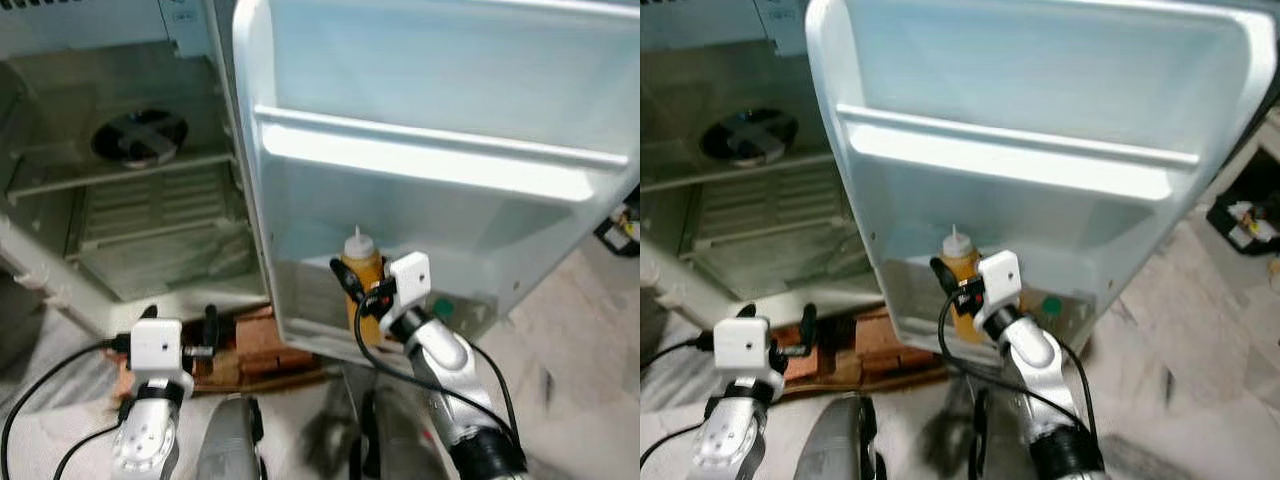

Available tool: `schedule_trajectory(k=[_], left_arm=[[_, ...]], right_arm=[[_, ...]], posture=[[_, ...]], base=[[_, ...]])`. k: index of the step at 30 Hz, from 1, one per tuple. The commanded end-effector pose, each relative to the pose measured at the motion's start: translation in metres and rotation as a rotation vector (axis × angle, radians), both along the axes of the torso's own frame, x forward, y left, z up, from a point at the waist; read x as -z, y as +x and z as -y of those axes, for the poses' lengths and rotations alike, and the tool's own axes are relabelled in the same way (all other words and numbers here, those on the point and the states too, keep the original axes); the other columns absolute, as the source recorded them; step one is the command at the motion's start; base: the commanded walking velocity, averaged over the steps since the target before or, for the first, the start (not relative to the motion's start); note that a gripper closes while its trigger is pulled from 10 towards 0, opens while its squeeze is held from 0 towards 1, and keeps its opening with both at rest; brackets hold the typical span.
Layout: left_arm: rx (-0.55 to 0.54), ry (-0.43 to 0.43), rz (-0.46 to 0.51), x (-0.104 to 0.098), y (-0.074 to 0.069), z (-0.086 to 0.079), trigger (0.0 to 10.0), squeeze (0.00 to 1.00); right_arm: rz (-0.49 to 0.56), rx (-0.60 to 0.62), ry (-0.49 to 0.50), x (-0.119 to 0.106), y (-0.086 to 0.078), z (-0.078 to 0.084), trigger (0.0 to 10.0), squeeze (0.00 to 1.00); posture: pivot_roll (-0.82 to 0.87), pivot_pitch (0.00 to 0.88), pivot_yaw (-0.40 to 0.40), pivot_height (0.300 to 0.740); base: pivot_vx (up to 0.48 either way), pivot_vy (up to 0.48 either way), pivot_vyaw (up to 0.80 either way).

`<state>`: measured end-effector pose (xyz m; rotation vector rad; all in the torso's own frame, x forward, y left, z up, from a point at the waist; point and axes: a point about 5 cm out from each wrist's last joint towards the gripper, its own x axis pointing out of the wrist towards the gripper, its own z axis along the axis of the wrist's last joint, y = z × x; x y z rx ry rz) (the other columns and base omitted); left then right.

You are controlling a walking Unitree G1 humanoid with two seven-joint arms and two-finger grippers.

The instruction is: Restocking fridge

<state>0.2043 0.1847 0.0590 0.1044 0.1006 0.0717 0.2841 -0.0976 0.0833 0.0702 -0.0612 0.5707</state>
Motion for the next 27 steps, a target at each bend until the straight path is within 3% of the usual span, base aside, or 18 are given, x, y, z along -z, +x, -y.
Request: schedule_trajectory(k=[1, 15, 27], left_arm=[[0.003, 0.003, -0.001, -0.002, -0.001, -0.002, 10.0, 0.0], [0.021, 0.021, -0.011, -0.005, -0.002, -0.001, 10.0, 0.0], [-0.007, 0.026, -0.025, -0.004, -0.006, -0.002, 10.0, 0.0]], right_arm=[[0.02, -0.014, 0.013, -0.007, 0.001, -0.002, 10.0, 0.0], [0.012, -0.032, 0.022, -0.004, -0.002, -0.009, 10.0, 0.0], [0.021, -0.054, -0.01, -0.005, 0.004, -0.015, 10.0, 0.0]], posture=[[0.03, 0.129, 0.015, 0.617], [0.05, 0.142, 0.016, 0.532], [0.07, 0.14, 0.013, 0.532]], base=[[0.0, 0.0, 0.0], [0.0, 0.0, 0.0], [0.0, 0.0, 0.0]])
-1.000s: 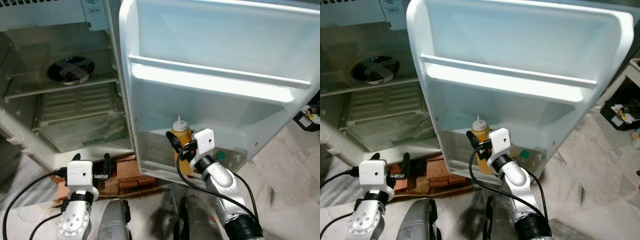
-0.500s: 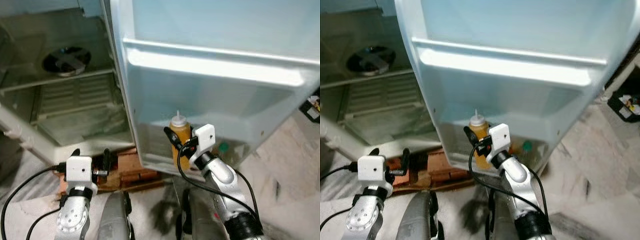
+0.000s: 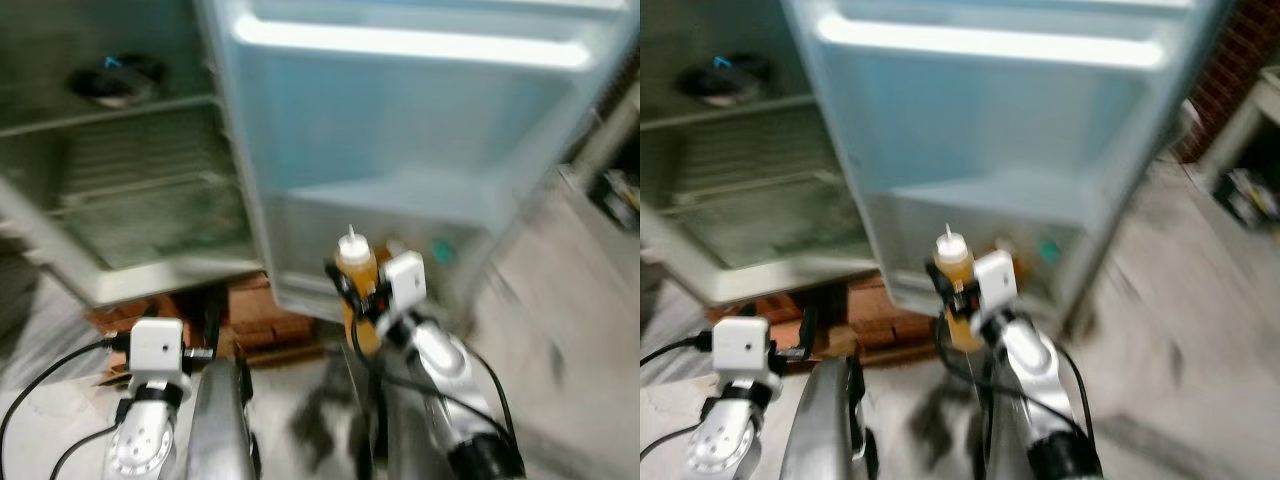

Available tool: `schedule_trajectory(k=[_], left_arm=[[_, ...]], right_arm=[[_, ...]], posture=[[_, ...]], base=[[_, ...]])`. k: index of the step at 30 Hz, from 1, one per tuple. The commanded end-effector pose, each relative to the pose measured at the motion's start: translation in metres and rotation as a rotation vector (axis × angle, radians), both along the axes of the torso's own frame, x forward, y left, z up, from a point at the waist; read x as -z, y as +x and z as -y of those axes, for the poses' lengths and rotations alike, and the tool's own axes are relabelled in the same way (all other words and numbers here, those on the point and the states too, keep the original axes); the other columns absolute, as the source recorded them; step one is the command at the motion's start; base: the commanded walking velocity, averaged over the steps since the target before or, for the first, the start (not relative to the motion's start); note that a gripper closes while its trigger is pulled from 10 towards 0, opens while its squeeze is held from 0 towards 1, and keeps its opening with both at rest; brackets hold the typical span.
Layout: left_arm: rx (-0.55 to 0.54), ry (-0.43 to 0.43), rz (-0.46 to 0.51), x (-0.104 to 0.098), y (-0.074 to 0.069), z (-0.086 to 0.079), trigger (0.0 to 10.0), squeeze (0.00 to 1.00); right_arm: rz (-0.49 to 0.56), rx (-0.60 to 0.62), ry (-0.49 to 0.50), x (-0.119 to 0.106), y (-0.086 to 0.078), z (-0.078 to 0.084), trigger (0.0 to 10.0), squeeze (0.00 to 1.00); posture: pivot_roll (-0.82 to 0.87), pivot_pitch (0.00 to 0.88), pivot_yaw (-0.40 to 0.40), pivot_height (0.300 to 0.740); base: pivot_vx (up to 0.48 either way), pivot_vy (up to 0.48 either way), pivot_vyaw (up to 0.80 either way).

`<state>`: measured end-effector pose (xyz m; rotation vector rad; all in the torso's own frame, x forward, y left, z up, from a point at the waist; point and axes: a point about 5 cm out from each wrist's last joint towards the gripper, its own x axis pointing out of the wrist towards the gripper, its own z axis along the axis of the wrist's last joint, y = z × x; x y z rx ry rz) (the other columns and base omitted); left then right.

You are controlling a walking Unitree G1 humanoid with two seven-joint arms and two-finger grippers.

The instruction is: Restocking fridge

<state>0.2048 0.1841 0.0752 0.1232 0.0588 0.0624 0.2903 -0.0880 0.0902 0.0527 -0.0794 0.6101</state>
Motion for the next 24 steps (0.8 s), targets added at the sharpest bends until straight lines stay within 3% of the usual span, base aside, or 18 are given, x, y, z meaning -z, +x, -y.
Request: schedule_trajectory(k=[1, 11, 16, 24], left_arm=[[-0.027, 0.004, -0.071, 0.012, -0.007, -0.003, 10.0, 0.0], [-0.038, 0.001, -0.11, 0.013, -0.008, -0.003, 10.0, 0.0], [-0.045, 0.004, -0.112, 0.012, -0.006, -0.003, 10.0, 0.0], [-0.055, 0.006, -0.121, 0.012, -0.007, -0.003, 10.0, 0.0]], right_arm=[[-0.003, -0.016, -0.003, 0.002, -0.001, -0.005, 10.0, 0.0], [-0.008, -0.039, -0.01, 0.006, -0.002, -0.01, 10.0, 0.0], [-0.008, -0.058, -0.01, 0.006, -0.002, -0.017, 10.0, 0.0], [0.007, -0.066, -0.021, 0.005, -0.001, -0.021, 10.0, 0.0]], posture=[[0.07, 0.14, 0.013, 0.532], [0.07, 0.145, 0.017, 0.532], [0.08, 0.155, 0.013, 0.502], [0.08, 0.152, 0.0, 0.497]], base=[[0.0, 0.0, 0.0], [0.0, 0.0, 0.0], [0.0, 0.0, 0.0], [0.0, 0.0, 0.0]])
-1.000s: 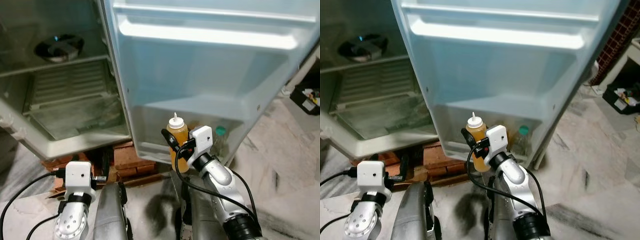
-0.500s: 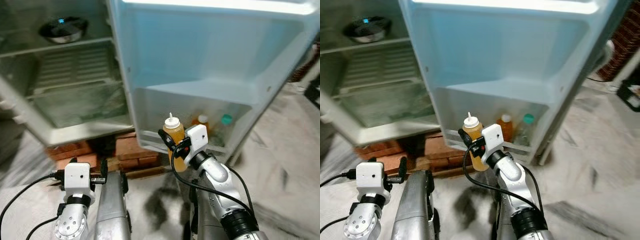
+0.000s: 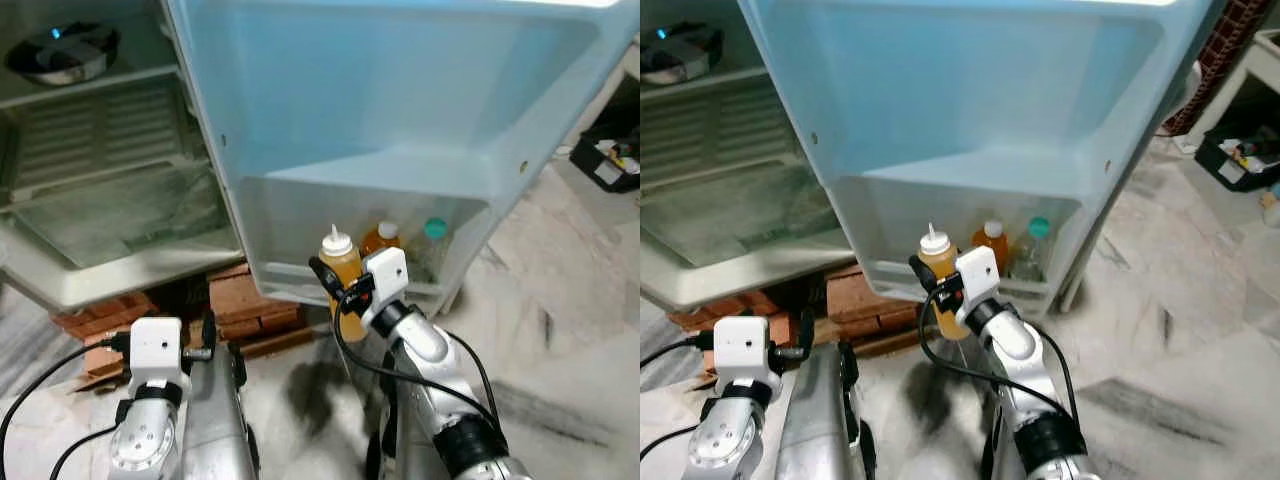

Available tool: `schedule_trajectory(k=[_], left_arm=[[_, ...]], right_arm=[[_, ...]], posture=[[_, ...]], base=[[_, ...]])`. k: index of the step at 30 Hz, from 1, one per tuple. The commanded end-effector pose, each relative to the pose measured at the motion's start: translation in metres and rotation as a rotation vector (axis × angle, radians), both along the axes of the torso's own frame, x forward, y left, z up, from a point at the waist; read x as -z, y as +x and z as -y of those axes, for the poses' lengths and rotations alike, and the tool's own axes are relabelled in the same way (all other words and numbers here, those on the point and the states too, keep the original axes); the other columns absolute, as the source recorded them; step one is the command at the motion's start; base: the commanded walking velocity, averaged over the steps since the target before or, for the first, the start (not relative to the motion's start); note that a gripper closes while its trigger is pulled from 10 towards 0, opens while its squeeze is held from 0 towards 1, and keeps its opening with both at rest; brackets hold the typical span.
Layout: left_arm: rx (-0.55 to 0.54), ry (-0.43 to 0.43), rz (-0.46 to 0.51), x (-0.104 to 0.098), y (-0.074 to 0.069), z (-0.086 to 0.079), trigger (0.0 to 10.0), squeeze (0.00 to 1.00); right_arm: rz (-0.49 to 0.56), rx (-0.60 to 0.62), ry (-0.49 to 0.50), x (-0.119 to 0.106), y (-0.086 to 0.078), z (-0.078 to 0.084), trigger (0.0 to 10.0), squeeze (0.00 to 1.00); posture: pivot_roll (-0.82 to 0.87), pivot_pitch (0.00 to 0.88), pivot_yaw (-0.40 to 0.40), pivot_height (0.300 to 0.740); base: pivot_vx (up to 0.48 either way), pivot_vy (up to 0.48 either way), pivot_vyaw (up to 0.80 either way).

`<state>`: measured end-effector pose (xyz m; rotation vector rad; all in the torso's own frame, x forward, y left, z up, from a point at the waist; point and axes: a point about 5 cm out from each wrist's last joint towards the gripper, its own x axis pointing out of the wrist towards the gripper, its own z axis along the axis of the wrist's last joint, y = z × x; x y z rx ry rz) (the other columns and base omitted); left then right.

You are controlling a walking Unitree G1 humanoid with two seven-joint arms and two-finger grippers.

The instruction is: Restocking fridge

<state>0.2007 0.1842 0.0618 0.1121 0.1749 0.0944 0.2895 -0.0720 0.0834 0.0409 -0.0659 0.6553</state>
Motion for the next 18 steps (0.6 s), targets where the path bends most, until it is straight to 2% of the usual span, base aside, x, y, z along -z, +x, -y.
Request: schedule_trajectory(k=[1, 8, 13, 15, 18], left_arm=[[-0.013, 0.017, -0.011, -0.001, -0.004, -0.002, 10.0, 0.0], [0.008, 0.03, -0.021, -0.001, -0.01, 0.0, 10.0, 0.0], [0.055, 0.074, 0.015, -0.008, -0.001, 0.002, 10.0, 0.0], [0.039, 0.073, 0.037, -0.016, 0.008, -0.002, 10.0, 0.0], [0.044, 0.06, 0.026, -0.015, 0.006, 0.001, 10.0, 0.0]], right_arm=[[0.015, -0.021, -0.004, -0.001, 0.0, -0.005, 10.0, 0.0], [0.003, -0.015, -0.002, 0.003, -0.003, -0.002, 10.0, 0.0], [0.026, -0.014, 0.013, -0.002, -0.001, -0.006, 10.0, 0.0], [0.118, -0.055, 0.03, -0.021, 0.006, -0.019, 10.0, 0.0], [0.164, -0.065, 0.053, -0.032, 0.012, -0.026, 10.0, 0.0]], posture=[[0.09, 0.152, -0.004, 0.497], [0.09, 0.164, -0.016, 0.482], [0.1, 0.172, -0.02, 0.473], [0.09, 0.215, -0.034, 0.473], [0.09, 0.224, -0.037, 0.473]], base=[[0.0, 0.0, 0.0], [0.0, 0.0, 0.0], [0.0, 0.0, 0.0], [0.0, 0.0, 0.0], [0.0, 0.0, 0.0]])
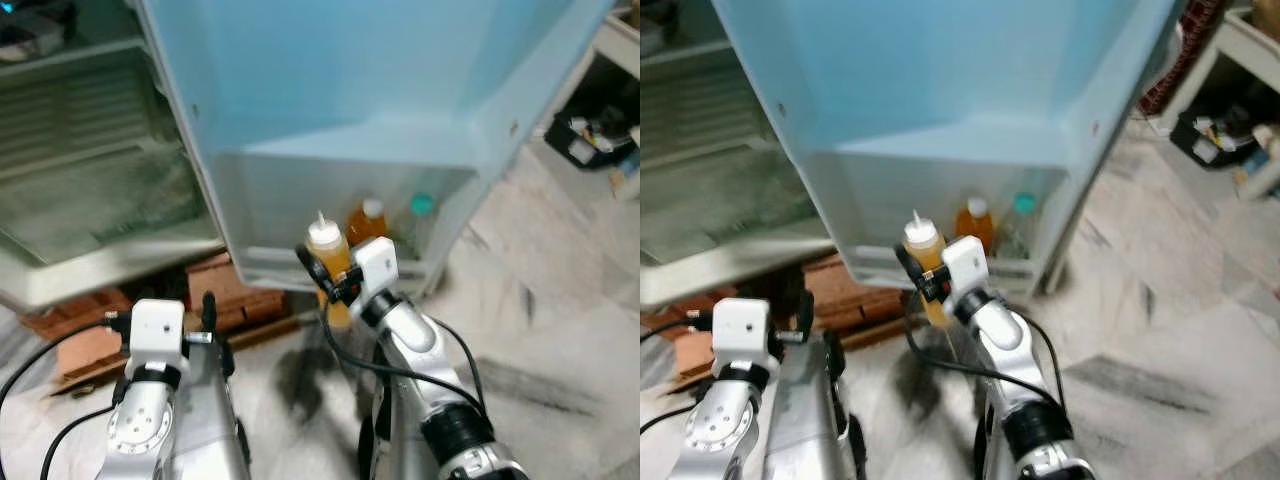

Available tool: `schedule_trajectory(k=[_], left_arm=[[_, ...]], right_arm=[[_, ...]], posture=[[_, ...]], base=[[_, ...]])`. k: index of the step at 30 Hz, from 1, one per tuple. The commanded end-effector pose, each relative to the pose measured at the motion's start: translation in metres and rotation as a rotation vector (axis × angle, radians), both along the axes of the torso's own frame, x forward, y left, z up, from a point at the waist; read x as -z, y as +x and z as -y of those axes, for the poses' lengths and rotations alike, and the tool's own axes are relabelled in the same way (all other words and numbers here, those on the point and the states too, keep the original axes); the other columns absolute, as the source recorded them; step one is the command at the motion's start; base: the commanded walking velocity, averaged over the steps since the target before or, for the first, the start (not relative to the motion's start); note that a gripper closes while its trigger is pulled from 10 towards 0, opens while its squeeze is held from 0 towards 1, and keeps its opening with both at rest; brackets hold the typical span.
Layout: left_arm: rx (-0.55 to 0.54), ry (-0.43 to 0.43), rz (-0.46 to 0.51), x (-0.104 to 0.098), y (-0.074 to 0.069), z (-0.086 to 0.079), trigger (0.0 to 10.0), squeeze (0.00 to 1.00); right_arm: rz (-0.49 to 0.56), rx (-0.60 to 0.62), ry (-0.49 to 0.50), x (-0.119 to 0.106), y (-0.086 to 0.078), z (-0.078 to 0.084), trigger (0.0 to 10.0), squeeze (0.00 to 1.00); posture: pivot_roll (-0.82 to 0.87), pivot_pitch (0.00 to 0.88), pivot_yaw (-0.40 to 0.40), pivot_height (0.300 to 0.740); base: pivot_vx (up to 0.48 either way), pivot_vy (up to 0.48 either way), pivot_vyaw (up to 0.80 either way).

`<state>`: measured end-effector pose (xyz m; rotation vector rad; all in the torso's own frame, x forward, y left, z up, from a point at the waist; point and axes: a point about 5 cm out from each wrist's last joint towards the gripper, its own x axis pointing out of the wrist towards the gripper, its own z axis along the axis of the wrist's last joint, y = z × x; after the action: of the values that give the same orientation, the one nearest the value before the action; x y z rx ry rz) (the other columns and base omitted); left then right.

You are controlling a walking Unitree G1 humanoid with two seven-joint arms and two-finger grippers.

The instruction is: Restocking fridge

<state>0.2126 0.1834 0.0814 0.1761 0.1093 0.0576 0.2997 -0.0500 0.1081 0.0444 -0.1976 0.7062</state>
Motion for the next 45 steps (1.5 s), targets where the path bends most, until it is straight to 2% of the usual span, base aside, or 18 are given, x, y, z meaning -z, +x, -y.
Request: schedule_trajectory(k=[1, 8, 12, 17, 21, 26, 30, 32, 36, 38, 39, 42, 43, 45], left_arm=[[-0.001, -0.004, -0.037, 0.005, -0.006, 0.001, 10.0, 0.0], [0.008, 0.005, 0.0, -0.004, -0.011, 0.009, 10.0, 0.0], [0.0, 0.006, 0.012, -0.008, -0.013, 0.01, 10.0, 0.0], [0.017, 0.01, 0.026, -0.013, -0.018, 0.017, 10.0, 0.0], [0.09, 0.051, 0.031, -0.018, -0.031, 0.029, 10.0, 0.0], [0.091, 0.051, 0.025, -0.022, -0.037, 0.029, 10.0, 0.0], [0.089, 0.053, 0.023, -0.027, -0.043, 0.027, 10.0, 0.0], [0.091, 0.056, 0.011, -0.029, -0.049, 0.028, 10.0, 0.0], [0.047, 0.064, -0.009, -0.03, -0.061, 0.022, 10.0, 0.0], [0.006, 0.038, -0.012, -0.029, -0.065, 0.017, 10.0, 0.0], [-0.068, -0.006, -0.019, -0.029, -0.073, 0.008, 10.0, 0.0], [-0.146, -0.029, -0.026, -0.03, -0.083, -0.006, 10.0, 0.0], [-0.148, -0.03, -0.026, -0.03, -0.083, -0.007, 10.0, 0.0], [-0.164, 0.021, -0.052, -0.028, -0.093, -0.016, 10.0, 0.0]], right_arm=[[0.046, -0.015, 0.013, -0.009, 0.002, -0.005, 10.0, 0.0], [0.308, -0.152, -0.051, -0.049, 0.009, -0.029, 10.0, 0.0], [0.404, -0.218, -0.067, -0.063, 0.011, -0.038, 10.0, 0.0], [0.481, -0.259, -0.125, -0.067, 0.011, -0.044, 10.0, 0.0], [0.571, -0.281, -0.215, -0.065, 0.012, -0.051, 10.0, 0.0], [0.597, -0.283, -0.255, -0.061, 0.012, -0.054, 10.0, 0.0], [0.647, -0.301, -0.289, -0.06, 0.008, -0.06, 10.0, 0.0], [0.699, -0.279, -0.303, -0.067, 0.01, -0.065, 10.0, 0.0], [0.735, -0.211, -0.347, -0.073, 0.019, -0.065, 10.0, 0.0], [0.721, -0.186, -0.362, -0.073, 0.023, -0.062, 10.0, 0.0], [0.719, -0.142, -0.394, -0.073, 0.029, -0.058, 10.0, 0.0], [0.718, -0.084, -0.407, -0.079, 0.037, -0.052, 10.0, 0.0], [0.719, -0.079, -0.406, -0.08, 0.038, -0.052, 10.0, 0.0], [0.722, -0.042, -0.419, -0.082, 0.042, -0.051, 10.0, 0.0]], posture=[[0.09, 0.224, -0.037, 0.473], [0.11, 0.243, -0.057, 0.473], [0.12, 0.26, -0.069, 0.473], [0.13, 0.281, -0.07, 0.473], [0.16, 0.32, -0.06, 0.473], [0.18, 0.354, -0.049, 0.473], [0.2, 0.375, -0.041, 0.473], [0.22, 0.396, -0.033, 0.473], [0.23, 0.41, -0.03, 0.473], [0.23, 0.41, -0.03, 0.473], [0.23, 0.413, -0.031, 0.473], [0.25, 0.423, -0.033, 0.473], [0.25, 0.423, -0.033, 0.473], [0.26, 0.42, -0.032, 0.473]], base=[[0.0, 0.0, 0.0], [0.0, 0.0, 0.0], [0.0, 0.0, 0.0], [0.0, 0.0, 0.0], [0.0, 0.0, 0.0], [0.0, 0.0, 0.0], [0.0, 0.0, 0.0], [0.0, 0.0, 0.0], [0.0, 0.0, 0.0], [0.0, 0.0, 0.0], [0.0, 0.0, 0.0], [0.0, 0.0, 0.0], [0.0, 0.0, 0.0], [0.0, 0.0, 0.0]])
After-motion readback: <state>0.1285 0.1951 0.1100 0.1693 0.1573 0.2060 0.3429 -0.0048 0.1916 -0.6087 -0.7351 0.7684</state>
